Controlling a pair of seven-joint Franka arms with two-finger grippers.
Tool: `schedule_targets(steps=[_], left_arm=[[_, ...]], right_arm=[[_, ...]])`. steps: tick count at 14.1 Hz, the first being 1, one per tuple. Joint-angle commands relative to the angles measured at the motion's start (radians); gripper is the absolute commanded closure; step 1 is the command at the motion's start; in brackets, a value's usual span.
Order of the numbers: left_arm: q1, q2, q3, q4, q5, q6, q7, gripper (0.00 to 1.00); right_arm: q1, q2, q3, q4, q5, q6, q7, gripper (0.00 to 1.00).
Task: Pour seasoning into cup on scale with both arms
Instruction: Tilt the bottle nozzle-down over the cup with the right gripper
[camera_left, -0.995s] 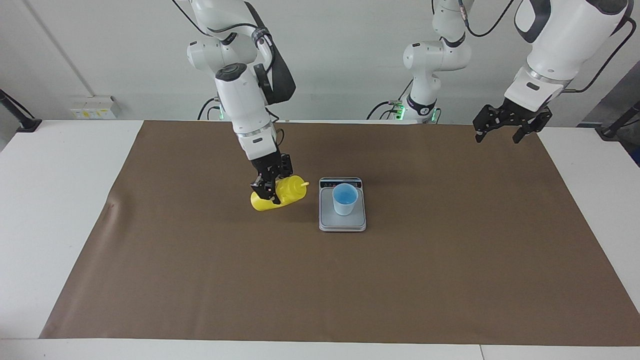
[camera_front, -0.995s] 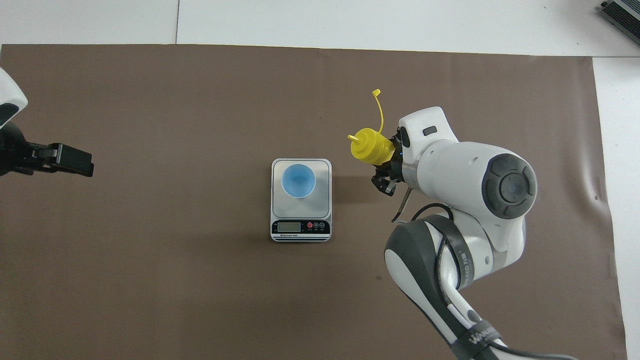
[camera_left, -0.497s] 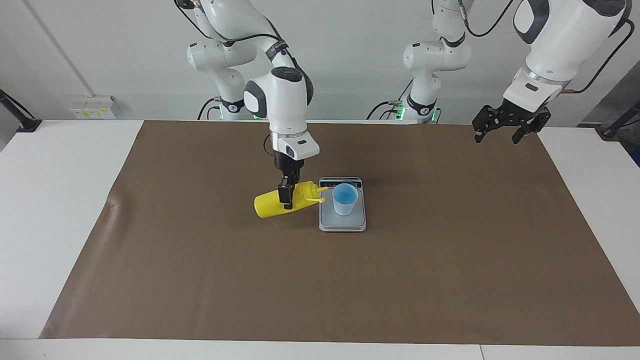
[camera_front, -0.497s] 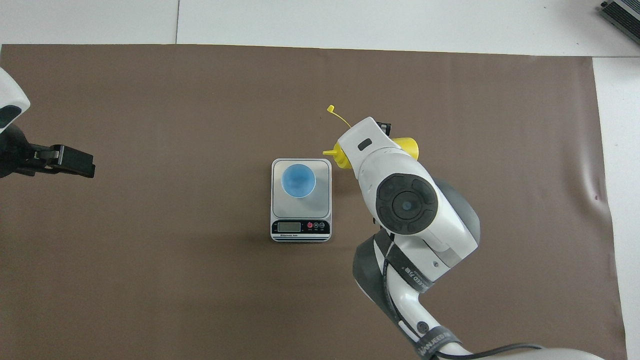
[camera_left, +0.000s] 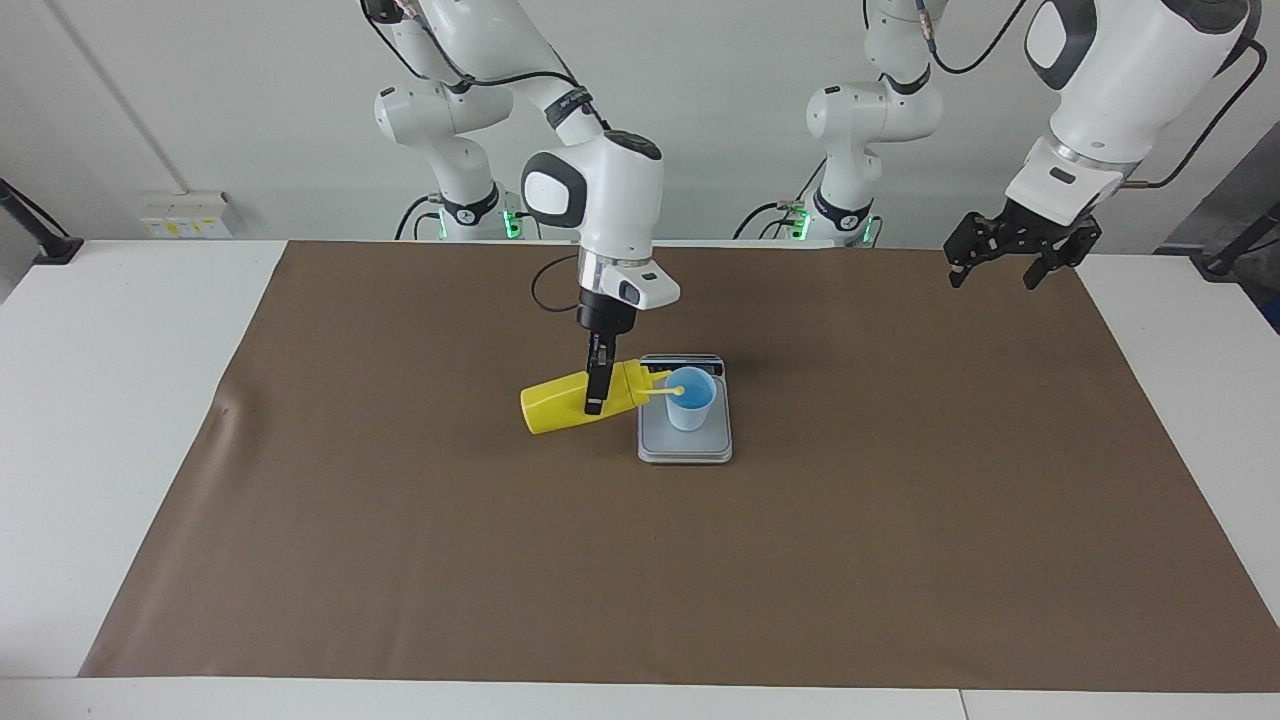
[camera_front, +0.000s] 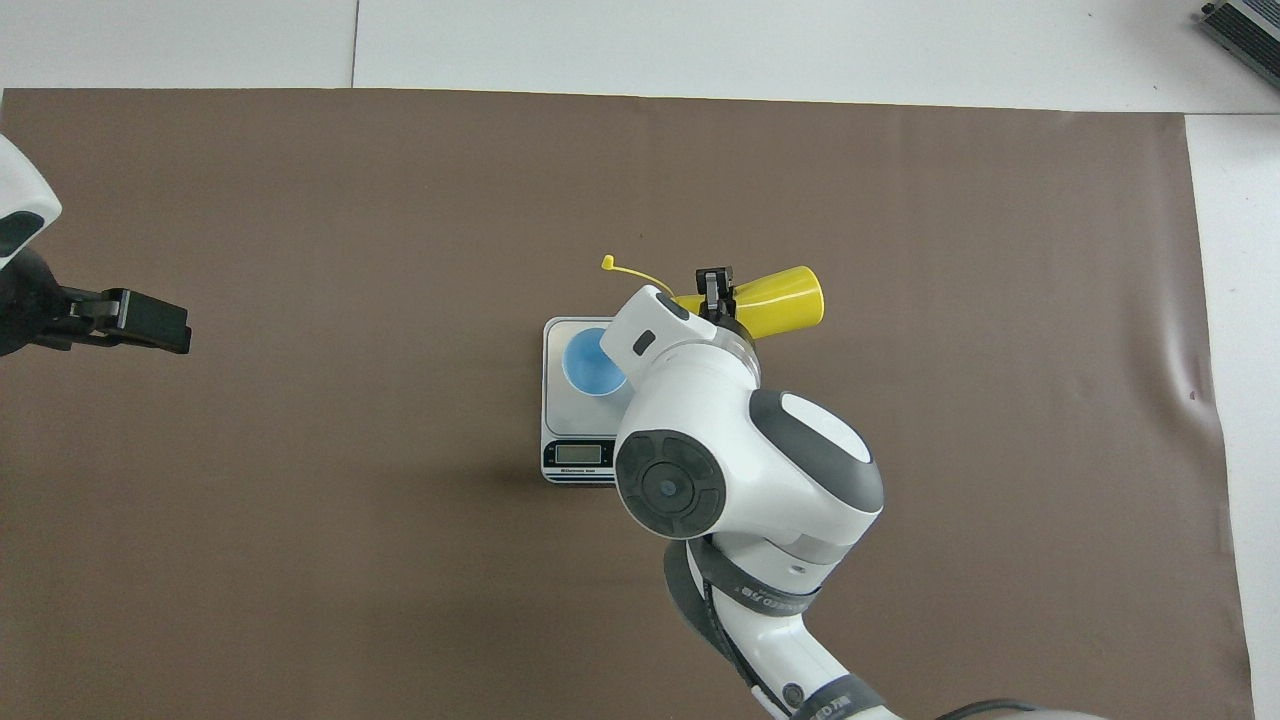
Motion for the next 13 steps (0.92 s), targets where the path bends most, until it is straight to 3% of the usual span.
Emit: schedule_targets(steps=[1, 6, 13], left_arm=[[-0.001, -0.036, 0.0, -0.047, 0.019, 0.035, 0.011, 0.0], [-0.002, -0.042, 0.0, -0.058, 0.019, 0.041, 0.011, 0.0], [-0.001, -0.042, 0.0, -0.057, 0.019, 0.047, 0.017, 0.0]], right_arm=[[0.058, 0.057, -0.001, 0.075, -0.113, -0.1, 0.041, 1.0], [0.14, 0.14, -0.001, 0.158, -0.255, -0.277, 0.15, 1.0], [0.181, 0.163, 0.0, 0.152, -0.361, -0.38, 0.181, 1.0]])
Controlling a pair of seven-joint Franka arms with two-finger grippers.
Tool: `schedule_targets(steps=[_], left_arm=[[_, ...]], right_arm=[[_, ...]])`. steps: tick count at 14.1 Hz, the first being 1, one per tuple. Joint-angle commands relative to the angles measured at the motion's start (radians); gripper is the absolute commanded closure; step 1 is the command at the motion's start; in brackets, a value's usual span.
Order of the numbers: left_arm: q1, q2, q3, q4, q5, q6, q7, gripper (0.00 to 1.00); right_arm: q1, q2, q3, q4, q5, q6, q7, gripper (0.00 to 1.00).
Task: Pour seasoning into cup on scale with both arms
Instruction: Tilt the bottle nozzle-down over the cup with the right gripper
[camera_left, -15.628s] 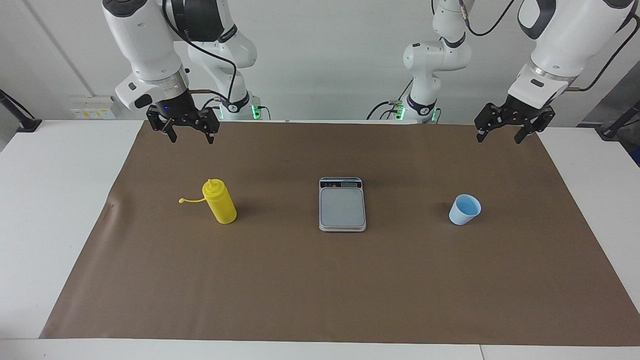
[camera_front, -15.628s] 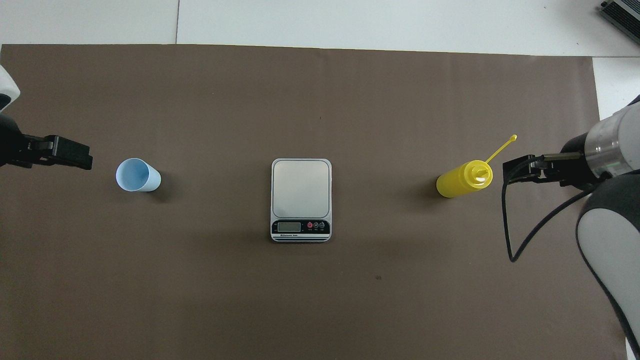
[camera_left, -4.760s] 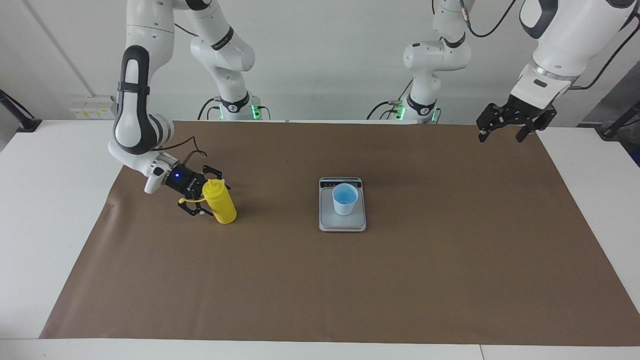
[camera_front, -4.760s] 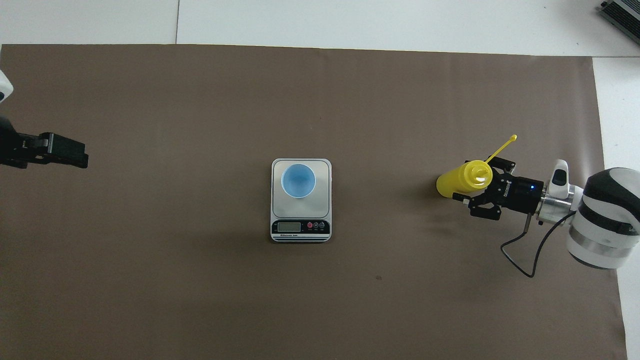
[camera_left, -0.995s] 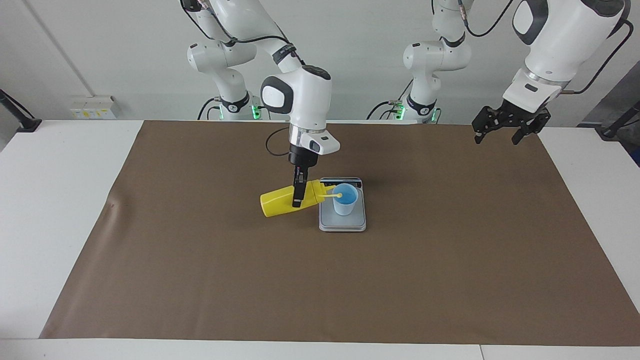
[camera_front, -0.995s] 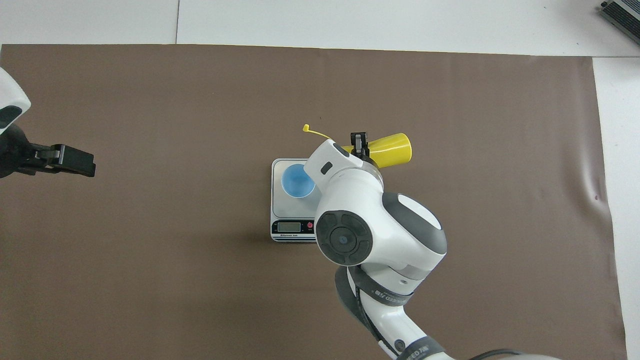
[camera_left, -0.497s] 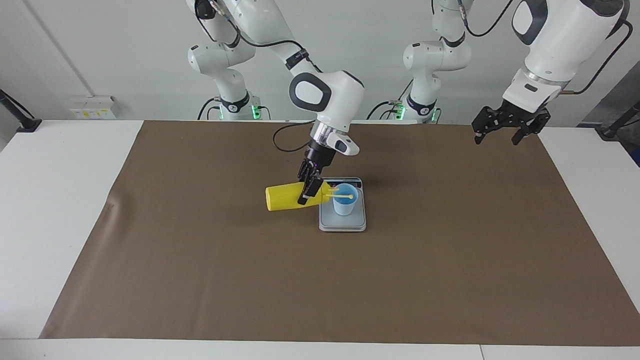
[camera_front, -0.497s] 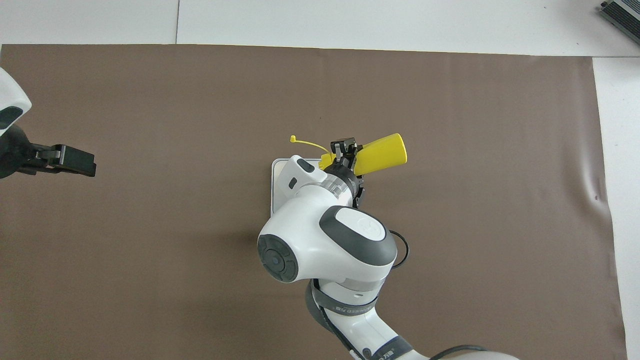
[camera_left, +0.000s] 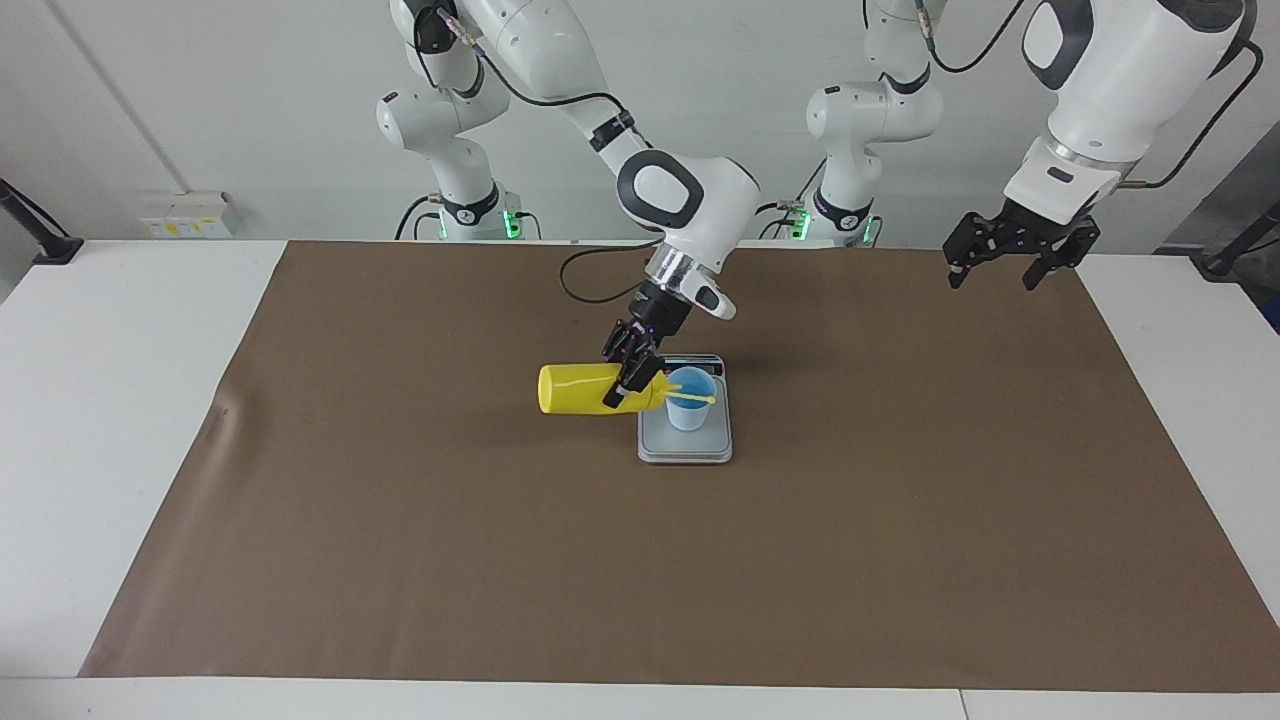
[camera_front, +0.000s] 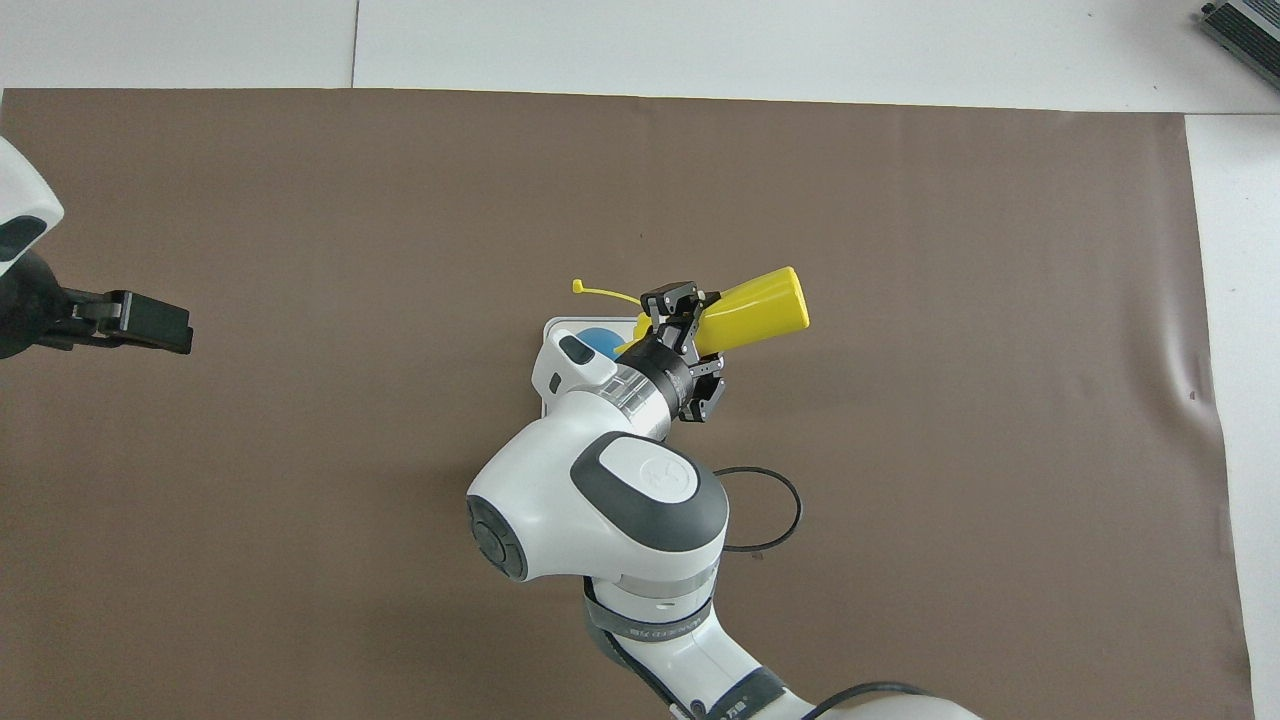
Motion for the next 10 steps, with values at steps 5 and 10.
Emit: schedule_targets(steps=[5, 10], left_arm=[[0.005, -0.031, 0.0, -0.037, 0.019, 0.023, 0.013, 0.0], [0.008, -0.031, 0.002, -0.037, 0.019, 0.019, 0.01, 0.0]], right_arm=[[0.024, 0.018, 0.001, 0.019, -0.048, -0.045, 0.035, 1.0], [0.02, 0.023, 0.001, 0.029, -0.039, -0.042, 0.035, 1.0]])
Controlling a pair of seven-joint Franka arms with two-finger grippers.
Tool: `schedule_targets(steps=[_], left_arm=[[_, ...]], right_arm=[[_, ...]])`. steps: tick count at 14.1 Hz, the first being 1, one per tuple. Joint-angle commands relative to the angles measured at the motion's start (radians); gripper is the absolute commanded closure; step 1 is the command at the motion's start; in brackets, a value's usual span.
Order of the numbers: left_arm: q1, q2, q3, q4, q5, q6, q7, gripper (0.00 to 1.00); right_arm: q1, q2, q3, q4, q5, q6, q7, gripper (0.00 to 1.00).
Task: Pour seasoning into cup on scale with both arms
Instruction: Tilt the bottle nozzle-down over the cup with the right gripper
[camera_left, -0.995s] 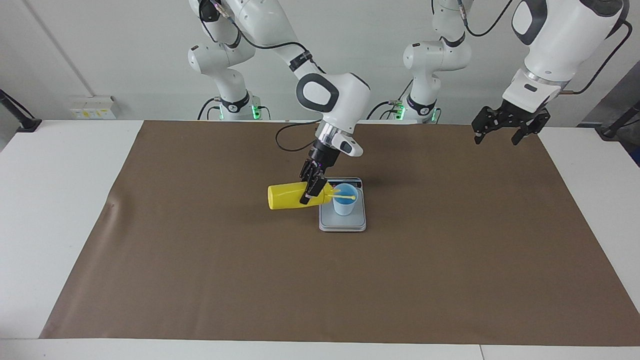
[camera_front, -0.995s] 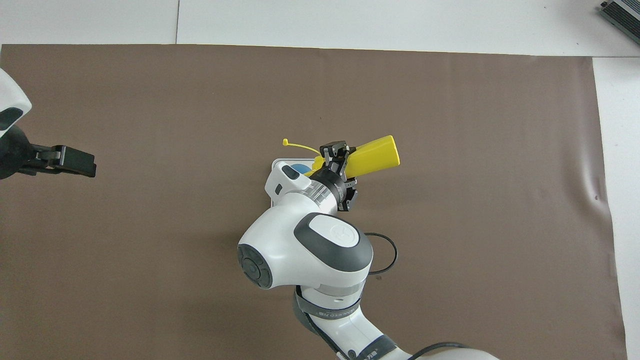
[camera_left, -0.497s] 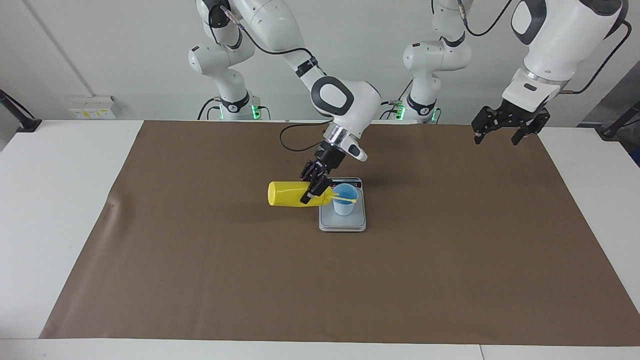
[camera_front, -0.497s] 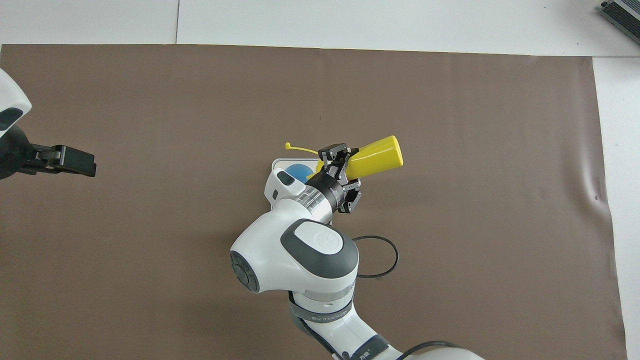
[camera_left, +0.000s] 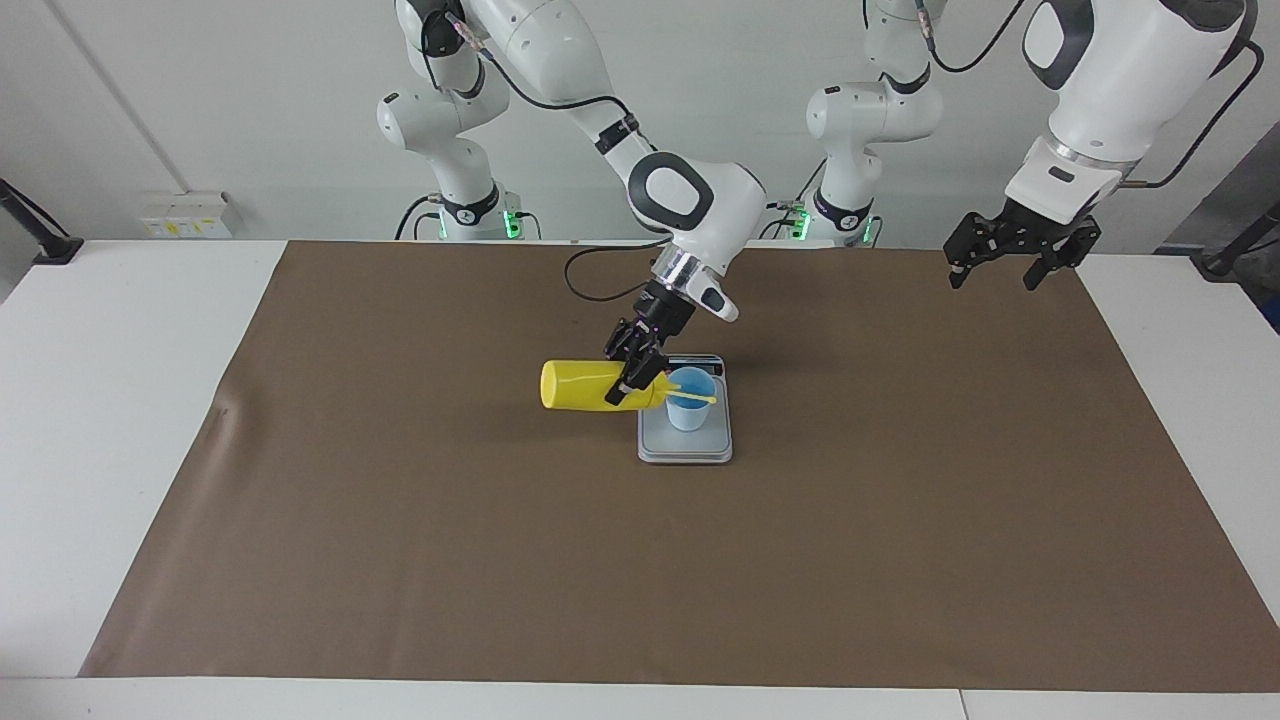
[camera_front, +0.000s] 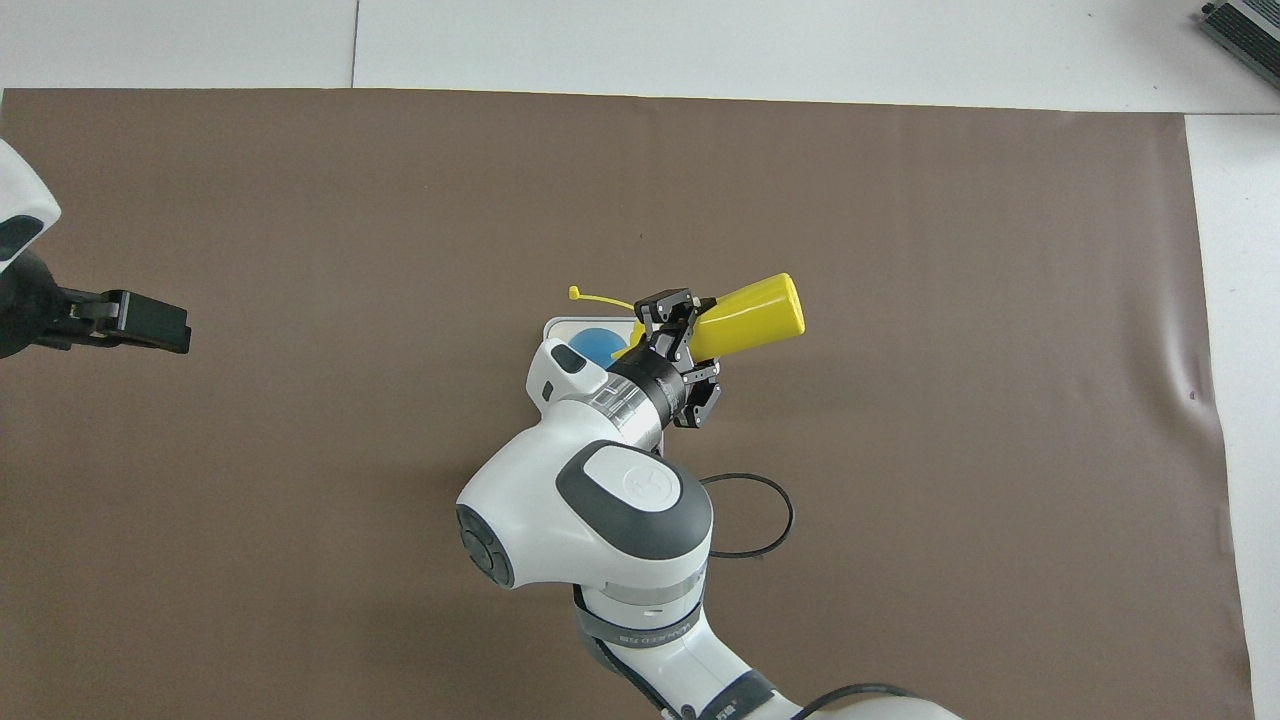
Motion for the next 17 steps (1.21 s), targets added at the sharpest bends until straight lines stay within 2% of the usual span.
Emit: schedule_targets(steps=[1, 6, 9, 11, 15, 17], left_arm=[[0.01, -0.031, 0.0, -0.036, 0.018, 0.011, 0.008, 0.0], [0.013, -0.031, 0.002, -0.036, 0.018, 0.011, 0.008, 0.0], [0.013, -0.031, 0.002, -0.036, 0.018, 0.01, 0.008, 0.0], [0.013, -0.031, 0.002, -0.036, 0.018, 0.01, 0.008, 0.0], [0.013, -0.031, 0.002, -0.036, 0.018, 0.01, 0.008, 0.0], [0.013, -0.031, 0.002, -0.036, 0.018, 0.01, 0.008, 0.0]], right_arm=[[-0.001, 0.011, 0.004, 0.024, -0.025, -0.019, 0.021, 1.0], [-0.008, 0.004, 0.007, 0.033, -0.004, -0.014, 0.022, 1.0], [-0.021, -0.027, 0.007, 0.035, 0.085, 0.001, 0.034, 1.0], [-0.063, -0.071, 0.007, 0.026, 0.203, 0.056, 0.034, 1.0], [-0.113, -0.125, 0.007, 0.019, 0.419, 0.065, 0.065, 1.0], [-0.128, -0.151, 0.007, 0.012, 0.455, 0.065, 0.07, 1.0]])
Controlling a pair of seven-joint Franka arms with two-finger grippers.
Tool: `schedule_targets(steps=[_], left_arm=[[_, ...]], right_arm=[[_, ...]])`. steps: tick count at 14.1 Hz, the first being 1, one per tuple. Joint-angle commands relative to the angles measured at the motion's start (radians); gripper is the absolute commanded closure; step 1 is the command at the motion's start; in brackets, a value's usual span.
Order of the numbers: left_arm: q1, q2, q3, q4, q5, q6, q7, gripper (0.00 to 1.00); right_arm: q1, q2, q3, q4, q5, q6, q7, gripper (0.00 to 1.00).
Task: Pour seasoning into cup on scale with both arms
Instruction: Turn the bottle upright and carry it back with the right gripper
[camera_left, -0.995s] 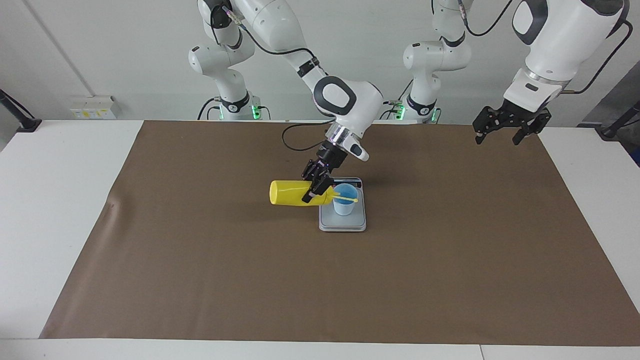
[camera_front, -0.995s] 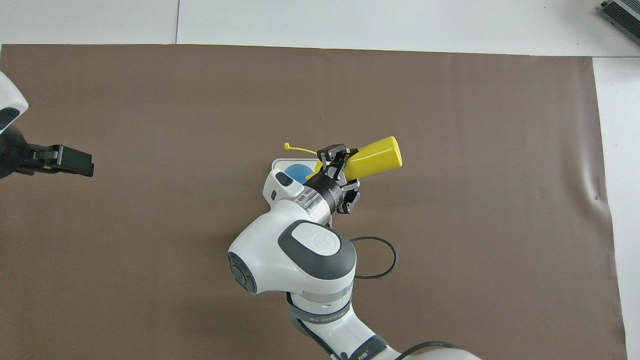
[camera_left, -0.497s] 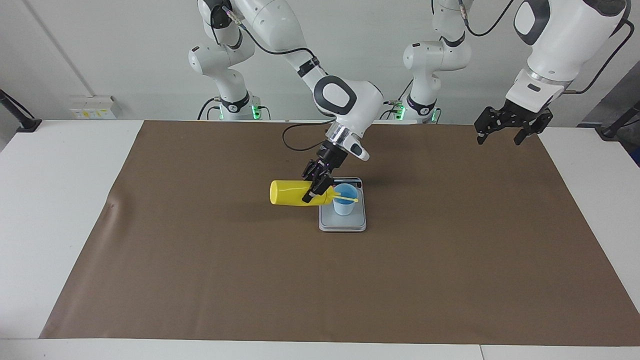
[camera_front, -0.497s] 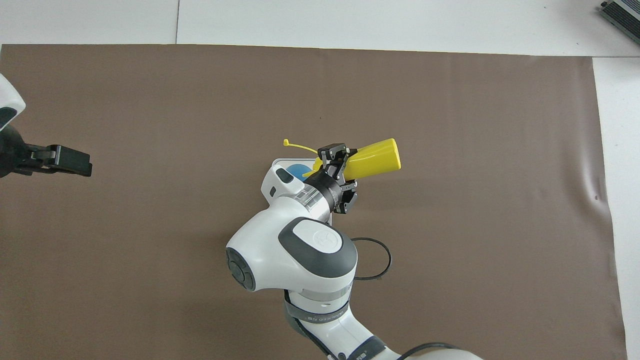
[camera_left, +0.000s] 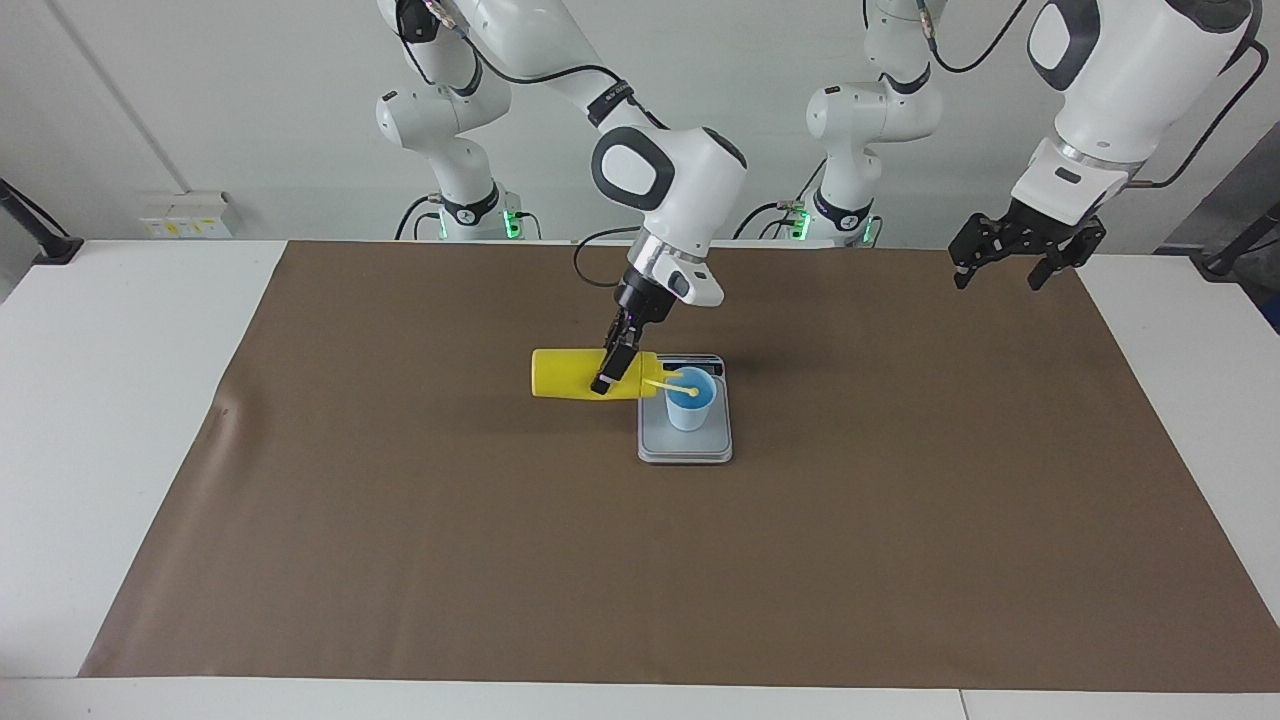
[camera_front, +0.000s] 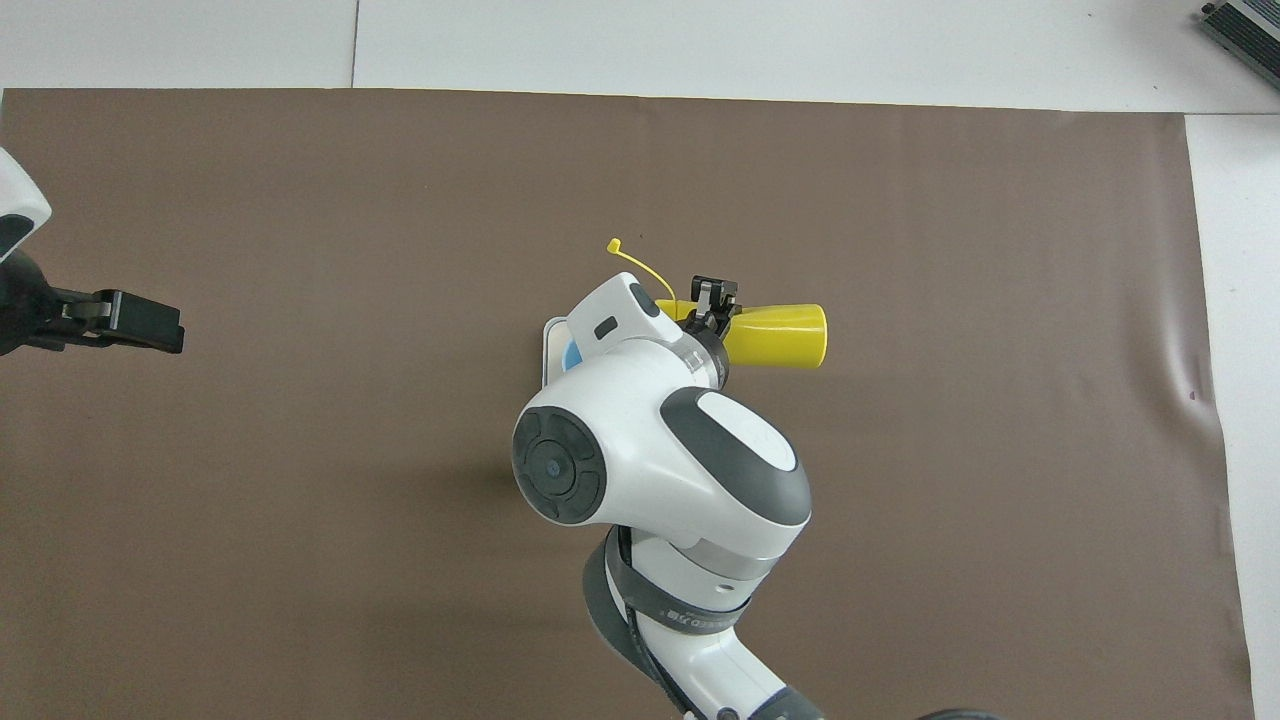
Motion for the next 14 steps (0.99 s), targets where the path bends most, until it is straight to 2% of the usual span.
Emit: schedule_targets(steps=[1, 7, 14], left_arm=[[0.01, -0.03, -0.005, -0.034, 0.017, 0.01, 0.008, 0.0], [0.01, -0.03, -0.005, -0.034, 0.017, 0.01, 0.008, 0.0], [0.01, -0.03, -0.005, -0.034, 0.017, 0.01, 0.008, 0.0]], right_arm=[[-0.026, -0.049, 0.008, -0.023, 0.076, 0.015, 0.028, 1.0], [-0.112, -0.112, 0.008, -0.065, 0.307, 0.119, -0.039, 1.0], [-0.333, -0.206, 0.008, -0.095, 0.761, 0.136, -0.401, 1.0]])
